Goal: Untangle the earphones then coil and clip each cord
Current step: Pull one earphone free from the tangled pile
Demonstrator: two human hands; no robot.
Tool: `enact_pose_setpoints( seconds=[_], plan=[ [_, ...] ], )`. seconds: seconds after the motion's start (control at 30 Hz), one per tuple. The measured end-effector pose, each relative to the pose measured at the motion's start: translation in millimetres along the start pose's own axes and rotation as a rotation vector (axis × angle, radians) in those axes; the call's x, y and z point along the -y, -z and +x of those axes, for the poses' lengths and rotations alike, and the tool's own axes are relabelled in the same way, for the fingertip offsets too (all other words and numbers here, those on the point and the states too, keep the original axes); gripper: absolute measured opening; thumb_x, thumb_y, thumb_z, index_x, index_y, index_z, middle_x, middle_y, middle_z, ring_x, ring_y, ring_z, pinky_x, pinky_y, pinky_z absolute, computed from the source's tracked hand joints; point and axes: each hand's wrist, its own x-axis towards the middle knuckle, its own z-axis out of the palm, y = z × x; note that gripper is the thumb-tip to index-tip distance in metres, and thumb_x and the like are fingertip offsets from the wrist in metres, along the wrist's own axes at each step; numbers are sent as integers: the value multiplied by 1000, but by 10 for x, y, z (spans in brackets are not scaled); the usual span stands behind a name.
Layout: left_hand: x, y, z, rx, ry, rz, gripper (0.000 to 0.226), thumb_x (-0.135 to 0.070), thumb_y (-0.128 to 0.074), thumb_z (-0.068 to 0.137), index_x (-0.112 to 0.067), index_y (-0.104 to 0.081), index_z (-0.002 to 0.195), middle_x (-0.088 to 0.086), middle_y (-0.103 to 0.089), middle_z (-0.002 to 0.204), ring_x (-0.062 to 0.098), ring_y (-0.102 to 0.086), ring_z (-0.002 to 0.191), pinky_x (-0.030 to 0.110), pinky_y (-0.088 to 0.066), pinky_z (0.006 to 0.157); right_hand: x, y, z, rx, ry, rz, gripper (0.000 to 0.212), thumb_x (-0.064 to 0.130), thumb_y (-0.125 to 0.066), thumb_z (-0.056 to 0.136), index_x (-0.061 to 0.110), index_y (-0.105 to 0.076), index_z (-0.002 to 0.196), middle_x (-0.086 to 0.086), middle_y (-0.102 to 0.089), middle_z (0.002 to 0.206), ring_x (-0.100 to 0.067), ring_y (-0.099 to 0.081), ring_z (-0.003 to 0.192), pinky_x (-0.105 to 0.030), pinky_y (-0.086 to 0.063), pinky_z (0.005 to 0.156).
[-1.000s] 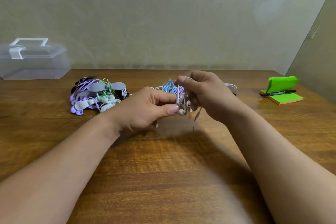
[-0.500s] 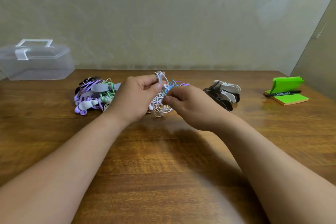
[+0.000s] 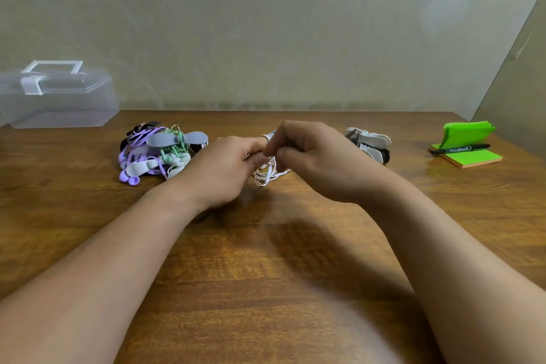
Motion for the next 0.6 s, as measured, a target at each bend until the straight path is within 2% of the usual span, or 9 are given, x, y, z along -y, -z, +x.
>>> enact_pose_setpoints(
  seconds=[0.07, 0.17, 0.23, 0.3, 0.33, 0.37, 0.43, 0.53, 0.6],
  plan=[
    [11, 22, 4, -23, -8, -66, 25, -42, -47, 101, -26, -67, 102, 3, -68, 83, 29, -61, 86, 53, -52, 80, -12, 37, -1, 60, -11, 64, 25, 7, -58, 95, 24, -75, 99, 6, -74, 81, -2, -54, 58, -21, -41, 57],
    [17, 22, -7, -21, 9, -103, 25, -41, -47, 102, -29, -69, 105, 2, -71, 88, 30, -64, 93, 54, -54, 85, -11, 45, -9, 86, -7, 175, 22, 5, -59, 95, 19, -76, 100, 1, -74, 80, -8, -53, 55, -25, -42, 55],
    [-40, 14, -29, 13, 11, -134, 20, -38, -53, 107, -34, -72, 110, -5, -75, 97, 22, -68, 102, 52, -53, 92, -18, 52, -5, 41, -6, 274, 20, 1, -58, 96, 13, -73, 101, -3, -74, 79, -19, -54, 57, -34, -44, 55],
    [-123, 16, -55, 102, 0, -199, 20, -34, -56, 107, -37, -74, 115, -13, -77, 103, 10, -70, 104, 42, -54, 93, -68, 64, 23, -94, -15, 321, 16, 2, -58, 98, 11, -70, 102, -4, -74, 77, -22, -56, 58, -40, -47, 55],
    [-168, 15, -68, 156, -10, -255, 23, -31, -55, 107, -34, -74, 118, -16, -77, 100, 4, -71, 96, 34, -55, 85, -100, 73, 39, -166, -21, 308, 14, 3, -58, 98, 12, -69, 102, -4, -74, 77, -19, -59, 58, -40, -49, 56],
    [-215, 11, -84, 199, -4, -330, 25, -27, -52, 108, -30, -74, 120, -18, -75, 91, -1, -69, 79, 26, -53, 72, -132, 82, 53, -219, -28, 294, 13, 5, -59, 99, 13, -69, 102, -3, -74, 77, -15, -61, 59, -38, -50, 57],
    [-280, 11, -117, 242, 45, -497, 26, -19, -49, 109, -18, -73, 119, -16, -67, 75, -4, -54, 49, 16, -43, 50, -185, 96, 67, -252, -40, 315, 11, 7, -61, 100, 12, -70, 102, -1, -72, 76, -10, -63, 63, -33, -50, 60],
    [-311, 31, -119, 238, 25, -529, 25, -17, -52, 107, -4, -73, 105, -16, -60, 58, -3, -48, 43, 13, -37, 45, -214, 122, 60, -239, -40, 350, 10, 10, -63, 101, 13, -73, 102, -2, -73, 78, -9, -62, 67, -31, -51, 62],
    [-309, 81, -110, 226, -13, -519, 26, -20, -56, 105, -4, -75, 98, -9, -66, 64, 5, -47, 47, 14, -38, 47, -217, 126, 65, -220, -34, 374, 9, 12, -65, 102, 13, -74, 103, -6, -76, 85, -11, -64, 70, -35, -54, 65]
  ],
)
